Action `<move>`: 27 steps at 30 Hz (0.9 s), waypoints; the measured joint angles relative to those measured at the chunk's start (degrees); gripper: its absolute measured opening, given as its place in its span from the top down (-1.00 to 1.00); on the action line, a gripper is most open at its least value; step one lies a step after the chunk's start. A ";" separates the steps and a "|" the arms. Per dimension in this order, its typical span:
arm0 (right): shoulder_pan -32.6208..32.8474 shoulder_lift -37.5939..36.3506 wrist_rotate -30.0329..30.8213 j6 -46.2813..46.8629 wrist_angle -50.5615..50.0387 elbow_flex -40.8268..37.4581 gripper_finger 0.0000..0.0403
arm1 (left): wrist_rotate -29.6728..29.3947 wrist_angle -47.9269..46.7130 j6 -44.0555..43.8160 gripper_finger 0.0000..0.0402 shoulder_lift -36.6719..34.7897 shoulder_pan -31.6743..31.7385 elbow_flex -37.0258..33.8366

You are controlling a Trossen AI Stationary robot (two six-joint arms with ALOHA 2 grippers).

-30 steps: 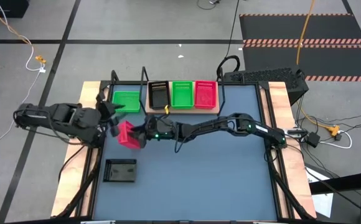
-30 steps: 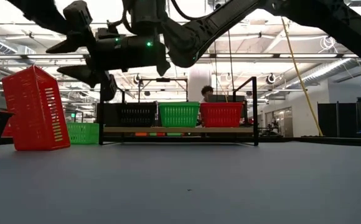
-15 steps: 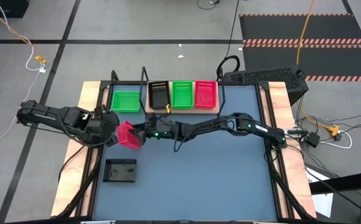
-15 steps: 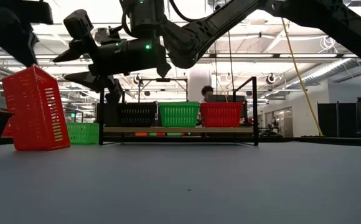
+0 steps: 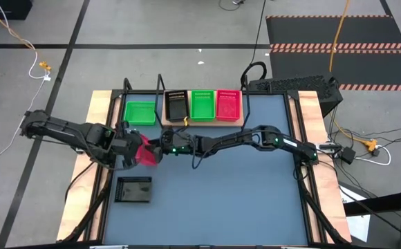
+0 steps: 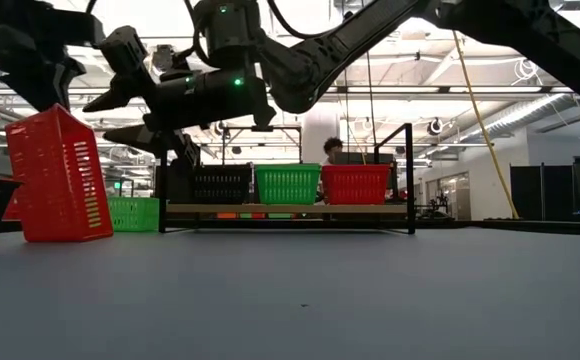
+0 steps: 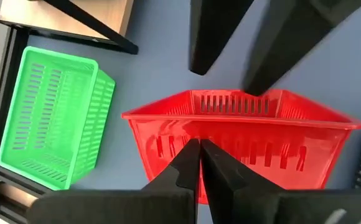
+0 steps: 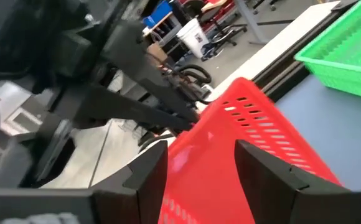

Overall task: Stack baskets on shelf by color
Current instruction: Stack the red bin on top of the red bin on the shelf

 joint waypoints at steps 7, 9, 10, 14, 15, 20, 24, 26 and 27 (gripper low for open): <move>0.06 0.00 -0.44 -0.03 0.07 -0.01 0.10 | 0.69 1.52 1.72 0.91 0.25 0.01 0.55; 0.06 0.00 -0.49 0.79 0.13 -0.01 0.10 | 0.93 2.78 2.27 0.91 0.29 0.00 0.84; 0.03 0.00 -0.51 1.13 0.20 0.00 0.10 | 0.93 3.20 2.39 0.91 0.33 0.00 0.92; -0.03 0.00 -1.34 1.30 1.31 -0.01 0.10 | 0.93 3.52 2.58 0.91 0.33 0.02 0.90; -0.09 0.00 -2.13 1.32 1.77 -0.01 0.10 | 0.93 3.99 2.88 0.91 0.33 0.02 0.90; -0.10 0.00 -3.81 1.84 2.04 0.00 0.10 | 1.58 6.44 4.50 0.91 0.43 0.02 1.72; -0.05 0.00 -5.14 0.15 -0.11 0.01 0.12 | 1.85 8.10 5.82 0.91 0.54 0.00 1.84; -0.09 0.00 -5.10 -0.11 -1.04 0.01 0.16 | 1.28 8.79 5.91 0.90 0.84 0.07 2.16; -0.10 0.00 -5.24 -0.14 -1.65 0.00 0.19 | 1.20 8.65 5.95 0.91 1.05 0.07 2.09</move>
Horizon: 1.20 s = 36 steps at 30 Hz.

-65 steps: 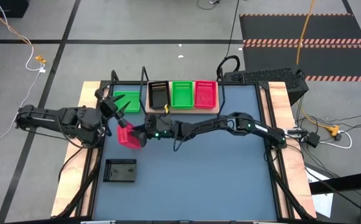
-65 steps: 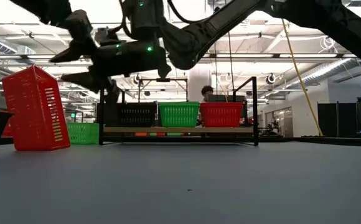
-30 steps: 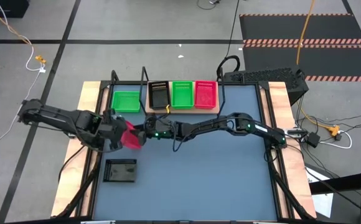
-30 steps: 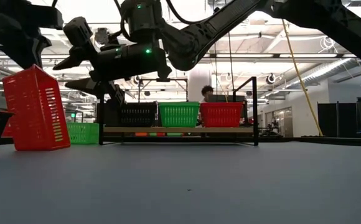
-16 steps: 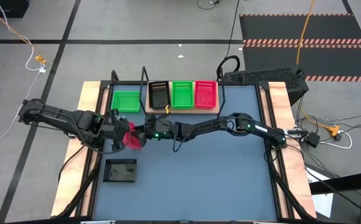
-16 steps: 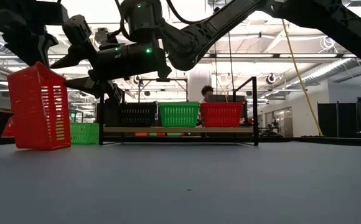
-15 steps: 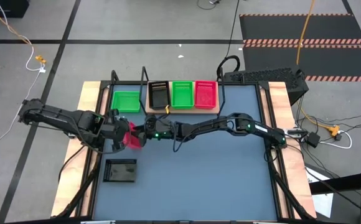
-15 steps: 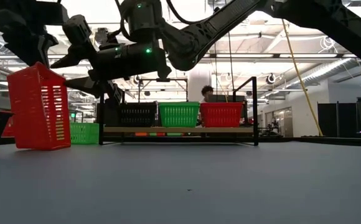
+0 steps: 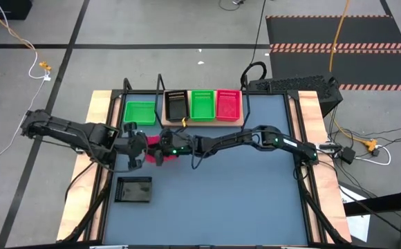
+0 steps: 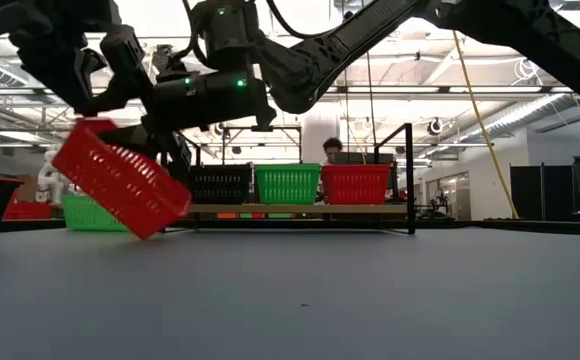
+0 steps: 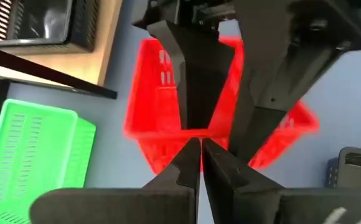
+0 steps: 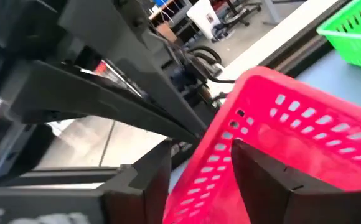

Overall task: Stack baskets on shelf by color
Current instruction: Stack the red bin on top of the red bin on the shelf

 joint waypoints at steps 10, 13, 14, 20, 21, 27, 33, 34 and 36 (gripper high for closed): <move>-0.41 0.00 -2.39 -3.39 -6.42 0.00 0.78 | -0.43 -0.16 0.00 0.90 -0.02 0.00 0.01; -0.50 0.00 -2.61 -6.51 -6.99 0.00 0.96 | -0.49 -0.37 0.50 0.90 -0.04 0.00 0.03; -0.47 0.00 -2.76 -8.00 -6.99 0.00 0.96 | -0.49 -0.59 0.50 0.90 -0.04 0.00 0.03; 0.56 -0.88 -5.49 -20.88 -12.18 -0.01 0.70 | -0.67 -1.88 0.44 0.90 -0.04 0.00 0.03; 0.81 -1.38 -5.20 -24.06 -15.49 -0.01 0.66 | -0.67 -1.88 0.44 0.90 -0.04 0.00 0.05; 0.95 -7.97 8.61 -40.04 -39.65 -0.05 0.40 | -0.67 -1.93 0.37 0.90 -0.08 0.00 0.07; 0.69 -16.83 10.92 -64.97 -46.00 0.12 0.30 | -0.67 -1.93 0.46 0.90 -0.08 0.00 0.07; 0.78 -17.57 10.55 -71.02 -46.65 0.12 0.30 | -0.69 -1.91 0.46 0.90 -0.10 0.00 0.07; 0.91 -18.06 7.89 -83.00 -48.58 0.10 0.30 | -0.69 -1.93 0.46 0.90 -0.08 0.00 0.07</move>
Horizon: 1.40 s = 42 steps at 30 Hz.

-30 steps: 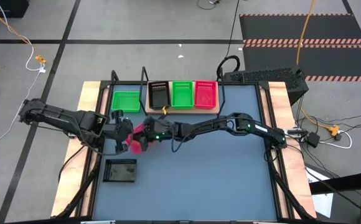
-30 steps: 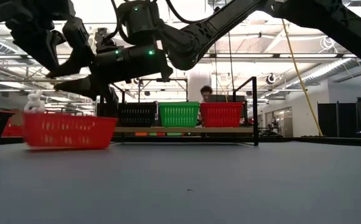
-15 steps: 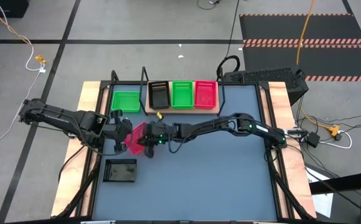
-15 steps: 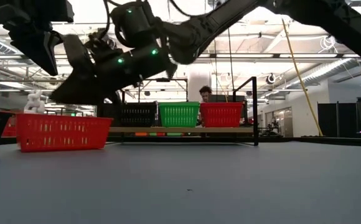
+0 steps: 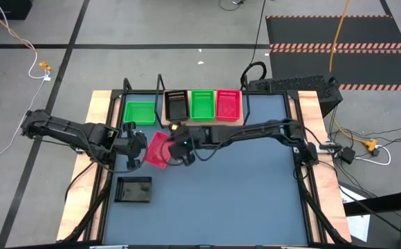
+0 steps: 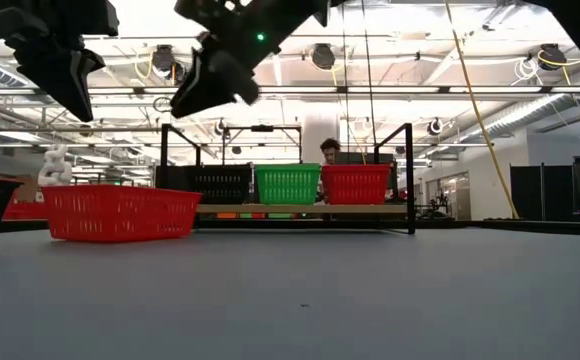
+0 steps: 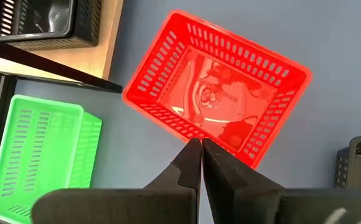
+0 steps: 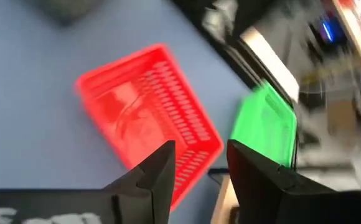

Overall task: Stack baskets on shelf by color
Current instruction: Stack the red bin on top of the red bin on the shelf

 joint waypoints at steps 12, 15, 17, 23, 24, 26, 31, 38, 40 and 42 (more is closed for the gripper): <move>5.23 13.15 -11.36 40.92 32.28 -0.09 0.30 | -0.97 0.34 0.42 0.90 0.00 -0.02 0.00; 7.32 15.54 -3.88 38.92 34.66 -0.13 0.30 | -1.09 0.66 0.36 0.90 -0.02 0.00 0.02; 7.72 15.94 0.89 39.90 32.33 -0.13 0.29 | -1.09 0.88 0.43 0.90 -0.02 0.00 0.02; 6.70 16.41 4.95 40.67 24.46 -0.11 0.24 | -2.97 2.40 2.34 0.90 -0.02 0.00 0.02; 6.52 16.32 5.02 40.64 22.97 -0.11 0.22 | -3.17 2.40 2.36 0.90 -0.02 0.00 0.02; 6.22 16.31 3.90 40.62 21.27 -0.10 0.19 | -3.49 2.40 2.35 0.90 -0.02 0.00 0.02; 6.37 16.31 -0.07 40.95 15.46 -0.11 0.24 | -3.56 2.36 1.97 0.90 -0.02 0.00 0.02; 6.37 15.01 -2.48 43.71 10.22 -0.11 0.74 | -3.56 1.99 1.80 0.90 -0.02 0.00 0.02; 6.66 13.97 -4.59 43.62 7.65 -0.11 0.92 | -3.56 1.97 1.75 0.90 0.00 0.00 0.02; 7.44 12.77 -4.22 41.69 4.80 -0.11 0.96 | -3.56 1.87 1.73 0.90 -0.02 0.00 0.02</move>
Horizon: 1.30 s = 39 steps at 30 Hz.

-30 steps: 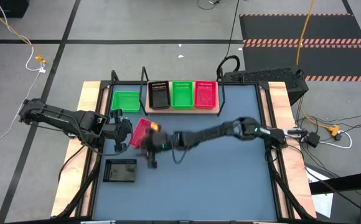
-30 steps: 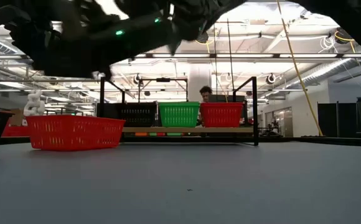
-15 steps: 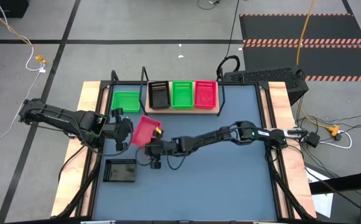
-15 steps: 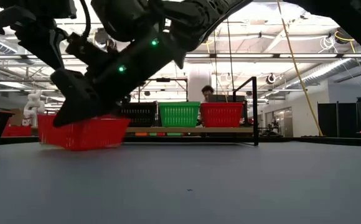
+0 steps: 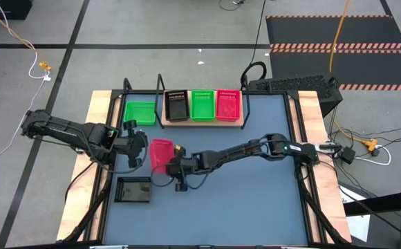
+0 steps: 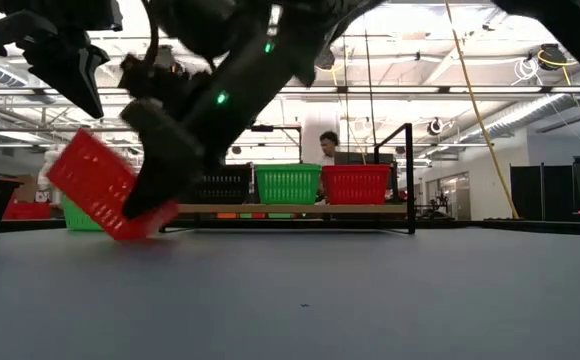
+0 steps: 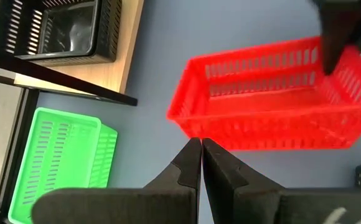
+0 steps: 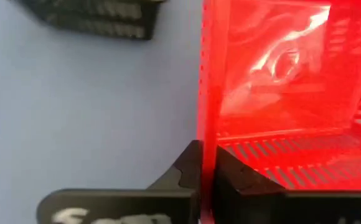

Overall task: Stack baskets on shelf by color
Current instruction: Stack the red bin on top of the red bin on the shelf

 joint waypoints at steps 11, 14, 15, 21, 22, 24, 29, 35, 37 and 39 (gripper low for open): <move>5.51 -12.44 4.64 -15.91 -18.87 0.00 0.99 | 0.02 -0.26 -0.05 0.90 0.02 0.00 0.00; 6.67 -16.35 10.90 -18.41 -26.94 0.00 0.99 | 0.02 -0.24 -0.02 0.90 0.02 0.00 0.00; 6.87 -17.62 13.07 -18.82 -29.56 0.00 0.99 | 0.02 -0.24 -0.02 0.90 0.02 0.00 0.00; 4.90 -24.85 24.42 -14.29 -44.75 0.00 1.00 | -0.48 0.11 0.00 0.90 0.00 0.00 0.00; 4.26 -25.81 26.22 -13.75 -46.85 0.00 1.00 | -0.52 0.19 0.00 0.90 0.00 0.00 0.00; 2.56 -27.30 28.81 -12.92 -50.67 0.00 1.00 | -0.70 0.20 0.00 0.90 0.02 0.00 0.00; -3.75 -28.72 29.77 -12.90 -59.71 0.00 1.00 | -1.01 0.25 0.01 0.90 0.01 0.00 0.00; -12.53 -28.73 29.74 -16.04 -63.02 -2.22 1.00 | -1.11 0.23 0.02 0.90 0.02 0.00 0.00; -15.38 -28.63 28.85 -17.62 -63.13 -4.00 1.00 | -1.11 0.20 0.04 0.90 0.02 0.00 0.00; -18.26 -28.71 25.81 -18.32 -62.04 -6.11 1.00 | -1.10 0.11 0.06 0.90 0.02 0.00 0.00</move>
